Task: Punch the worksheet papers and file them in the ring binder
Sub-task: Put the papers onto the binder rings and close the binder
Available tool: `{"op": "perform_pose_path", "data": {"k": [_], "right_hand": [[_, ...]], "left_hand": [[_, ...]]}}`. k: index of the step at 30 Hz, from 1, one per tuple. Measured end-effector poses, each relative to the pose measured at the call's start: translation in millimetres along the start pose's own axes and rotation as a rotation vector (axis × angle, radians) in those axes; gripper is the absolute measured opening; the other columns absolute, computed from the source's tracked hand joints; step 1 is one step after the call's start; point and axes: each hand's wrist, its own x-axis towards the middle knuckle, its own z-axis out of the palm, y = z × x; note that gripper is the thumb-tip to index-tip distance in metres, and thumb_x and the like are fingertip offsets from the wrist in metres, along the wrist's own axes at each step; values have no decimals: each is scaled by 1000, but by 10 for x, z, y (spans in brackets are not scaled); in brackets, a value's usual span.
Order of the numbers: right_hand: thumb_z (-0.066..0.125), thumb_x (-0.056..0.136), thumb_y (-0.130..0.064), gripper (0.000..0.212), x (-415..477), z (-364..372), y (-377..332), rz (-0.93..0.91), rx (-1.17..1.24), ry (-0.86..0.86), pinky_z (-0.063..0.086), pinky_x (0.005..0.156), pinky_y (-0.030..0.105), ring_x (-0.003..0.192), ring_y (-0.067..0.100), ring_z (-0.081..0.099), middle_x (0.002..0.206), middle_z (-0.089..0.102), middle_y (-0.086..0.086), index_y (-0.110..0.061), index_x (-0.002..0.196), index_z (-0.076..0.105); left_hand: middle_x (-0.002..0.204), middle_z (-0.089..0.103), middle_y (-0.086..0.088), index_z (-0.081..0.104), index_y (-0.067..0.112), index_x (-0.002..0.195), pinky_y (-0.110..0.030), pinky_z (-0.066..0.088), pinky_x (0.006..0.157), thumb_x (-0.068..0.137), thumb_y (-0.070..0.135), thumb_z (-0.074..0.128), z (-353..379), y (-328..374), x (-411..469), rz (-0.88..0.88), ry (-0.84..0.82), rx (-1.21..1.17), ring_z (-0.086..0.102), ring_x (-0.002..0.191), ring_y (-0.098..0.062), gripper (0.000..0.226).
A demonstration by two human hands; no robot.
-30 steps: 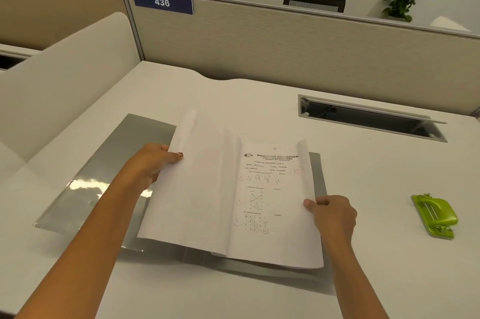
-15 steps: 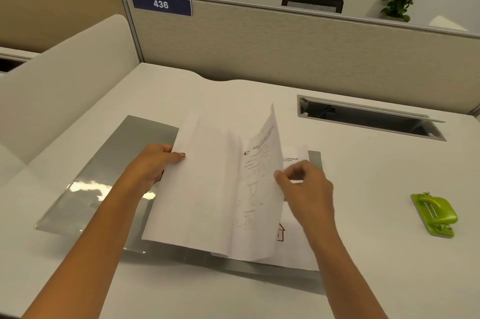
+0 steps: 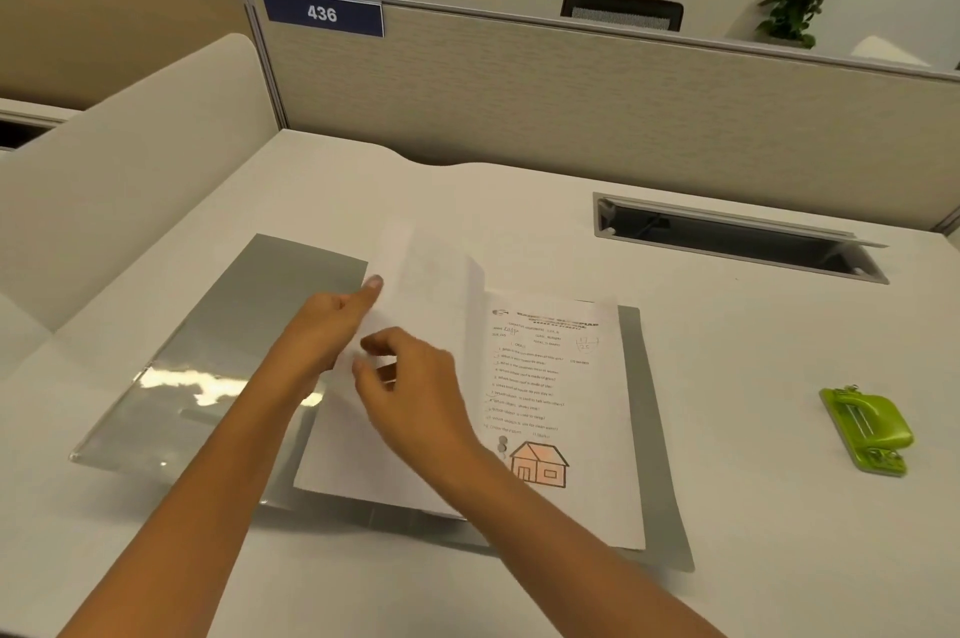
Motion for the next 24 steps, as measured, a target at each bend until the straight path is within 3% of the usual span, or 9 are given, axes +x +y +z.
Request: {"op": "perform_pose_path", "data": {"k": [4,7,9,11,13,15,17,20,24], "right_hand": [[51,97,-25,29,-72,-1,120,-24,-24,-28,49,99,28,108,13,59,126,58,-2,-21,125,57],[55,94,-17,22,-83,-182,286,1,-17,44,48,82,9,96,5,60,119,60,-5,-22,115,61],[57,92,-13,20,-108,-349,458,23,-23,122,47,69,4,88,2,60,114,62,-5,-20,109,64],[58,90,-9,20,-160,-539,664,68,-30,231,49,60,7,89,4,60,110,62,-4,-19,106,65],[60,88,-7,23,-210,-730,877,166,-98,365,51,74,17,102,14,59,112,60,-2,-19,107,63],[64,86,-11,31,-261,-908,1074,327,-293,512,45,92,32,112,25,52,120,54,5,-18,115,58],[68,83,-18,42,-326,-1071,1223,510,-413,623,41,94,39,113,33,49,125,49,12,-16,122,52],[69,84,-22,46,-414,-1272,1424,633,-183,591,45,87,38,98,28,53,117,58,14,-12,123,47],[70,85,-24,16,-483,-1375,1503,662,2,485,52,81,36,85,24,62,102,69,7,-17,95,61]], "left_hand": [[103,70,-18,67,-1,106,-50,51,92,90,26,62,-37,-103,2,29,-43,-58,66,96,-36,31],[102,70,-21,67,-4,104,-51,52,90,89,20,65,-84,-141,15,31,-31,-72,67,94,-39,28],[95,72,-19,69,-4,97,-46,53,83,89,20,65,-116,-160,53,24,-23,-79,69,87,-36,25],[77,74,-8,69,1,82,-31,52,64,90,22,64,-156,-183,105,26,-20,-73,69,66,-22,22],[62,70,1,68,6,75,-23,44,52,90,23,64,-185,-189,130,34,-19,-77,62,49,-11,23],[71,71,-5,70,3,84,-24,45,54,90,23,64,-199,-195,144,41,-32,-89,63,54,-15,22],[81,72,-11,71,2,88,-26,47,58,90,24,64,-206,-205,149,42,-46,-98,64,61,-20,23],[85,72,-12,71,2,92,-27,48,61,90,23,64,-190,-209,161,38,-57,-102,65,66,-23,23],[83,72,-11,71,2,93,-25,46,57,90,23,64,-177,-198,168,38,-65,-97,64,63,-20,23]]}}
